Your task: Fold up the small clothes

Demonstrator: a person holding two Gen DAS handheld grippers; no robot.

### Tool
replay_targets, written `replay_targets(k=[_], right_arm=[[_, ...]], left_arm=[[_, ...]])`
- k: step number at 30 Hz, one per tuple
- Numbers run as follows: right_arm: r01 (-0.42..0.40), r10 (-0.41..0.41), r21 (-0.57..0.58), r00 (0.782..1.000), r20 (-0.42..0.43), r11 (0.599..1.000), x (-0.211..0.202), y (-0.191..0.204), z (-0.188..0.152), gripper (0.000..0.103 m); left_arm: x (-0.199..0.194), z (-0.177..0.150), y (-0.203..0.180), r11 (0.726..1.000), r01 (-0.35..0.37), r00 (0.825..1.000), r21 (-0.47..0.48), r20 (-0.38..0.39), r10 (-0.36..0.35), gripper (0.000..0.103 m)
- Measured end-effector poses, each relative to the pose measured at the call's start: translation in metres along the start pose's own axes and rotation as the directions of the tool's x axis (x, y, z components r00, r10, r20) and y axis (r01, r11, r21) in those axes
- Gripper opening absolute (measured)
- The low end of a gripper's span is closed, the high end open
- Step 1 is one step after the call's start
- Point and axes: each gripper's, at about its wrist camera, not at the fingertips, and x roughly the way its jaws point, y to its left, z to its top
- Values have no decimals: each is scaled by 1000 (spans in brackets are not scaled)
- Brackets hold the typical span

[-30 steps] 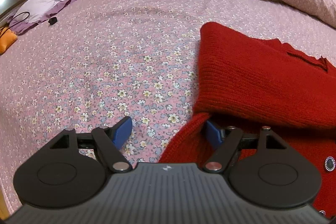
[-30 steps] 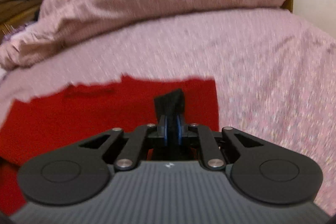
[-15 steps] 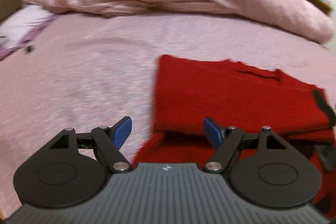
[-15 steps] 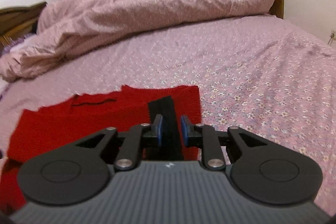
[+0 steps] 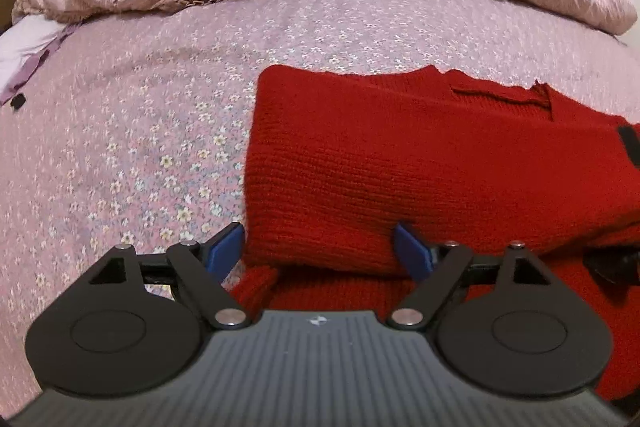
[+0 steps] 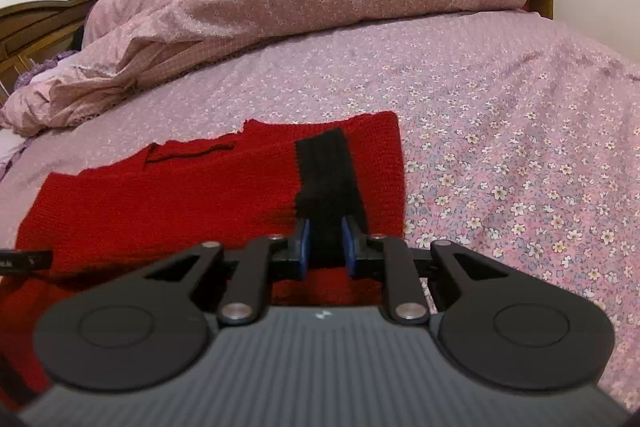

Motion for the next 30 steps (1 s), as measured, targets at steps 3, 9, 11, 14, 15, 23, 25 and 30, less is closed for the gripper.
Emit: replay_targets(k=[3,9,11,14,15,23,25,30], right_arm=[[-13,13,14,1000,1,1000,-9,-1,1,20],[-30,32,57,999,-24,998,-39,-6,-7,51],[-37,39,62,999,-36,997,-51,-8,-12,51],[-34,36,58,998,-46,998,-71,-13,-20,51],[-30,33,55,998,-49,998,-77,-16,-24,51],[-11,16,53,995,-102,999,-121,-36,-51,51],[-12,17,44,993,-118,999,-130,-39,-59,51],[-5,13,53,988,-155,999,-147,-43,-75,51]], left_arm=[[-12,-3,-1,1000,-18,1000,21,-3,18,85],[-45,-20,8,999,-23,1000,47,-6,23,85],[-56,-28,15,998,-24,1000,57,-11,25,85],[-74,-42,29,997,-36,999,65,-18,37,85],[-81,-47,34,997,-39,999,63,-17,41,85],[-117,-93,67,1000,-11,998,8,-64,11,85],[-121,-106,71,1000,-14,996,-11,-88,13,85],[-131,-130,72,998,34,992,-48,-120,-40,85]])
